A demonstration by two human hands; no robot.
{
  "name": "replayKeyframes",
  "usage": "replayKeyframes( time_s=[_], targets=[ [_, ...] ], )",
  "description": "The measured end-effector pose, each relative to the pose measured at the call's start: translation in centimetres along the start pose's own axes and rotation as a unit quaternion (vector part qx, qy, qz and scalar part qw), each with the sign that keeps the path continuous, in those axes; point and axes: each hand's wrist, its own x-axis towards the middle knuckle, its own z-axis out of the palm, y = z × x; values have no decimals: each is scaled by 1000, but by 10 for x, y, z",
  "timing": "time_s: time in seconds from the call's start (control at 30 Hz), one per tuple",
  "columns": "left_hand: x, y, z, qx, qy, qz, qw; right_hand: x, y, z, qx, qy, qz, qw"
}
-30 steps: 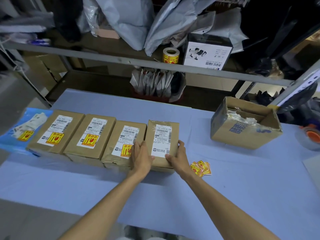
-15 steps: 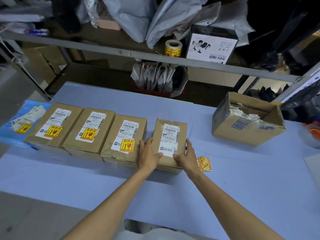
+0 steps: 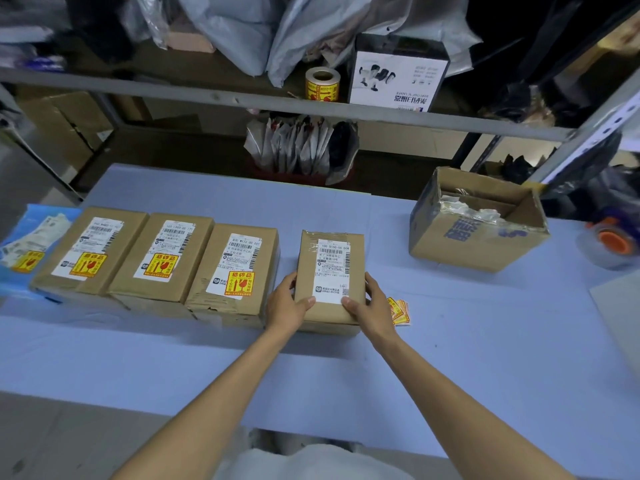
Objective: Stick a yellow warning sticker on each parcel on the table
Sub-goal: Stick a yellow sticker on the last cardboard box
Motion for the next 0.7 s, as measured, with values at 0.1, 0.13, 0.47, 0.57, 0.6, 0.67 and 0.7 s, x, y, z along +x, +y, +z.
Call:
replayKeyframes(
  time_s=[0.1, 0.13, 0.47, 0.57, 0.6, 0.67, 0.7],
  targets=[
    [-1, -6, -1, -61, -7, -1, 998, -3, 3, -3, 14, -8, -9, 1000],
    [-2, -7, 0, -78, -12, -2, 997, -4, 4, -3, 18, -9, -11, 1000],
    [2, -12, 2, -67, -29, -2, 997, -3, 0, -9, 27, -32, -16, 999],
    [7, -15, 3, -43, -32, -7, 999, -2, 0, -12, 16, -54, -16, 998],
    [7, -13, 2, -32, -32, -7, 999, -2, -1, -15, 14, -67, -17, 998],
    [3, -4, 0, 3, -21, 5, 1000, -1, -1, -25, -4, -58, -9, 998],
    [2, 1, 0, 30, -10, 20, 999, 0, 2, -31, -26, -24, 0, 999]
  ],
)
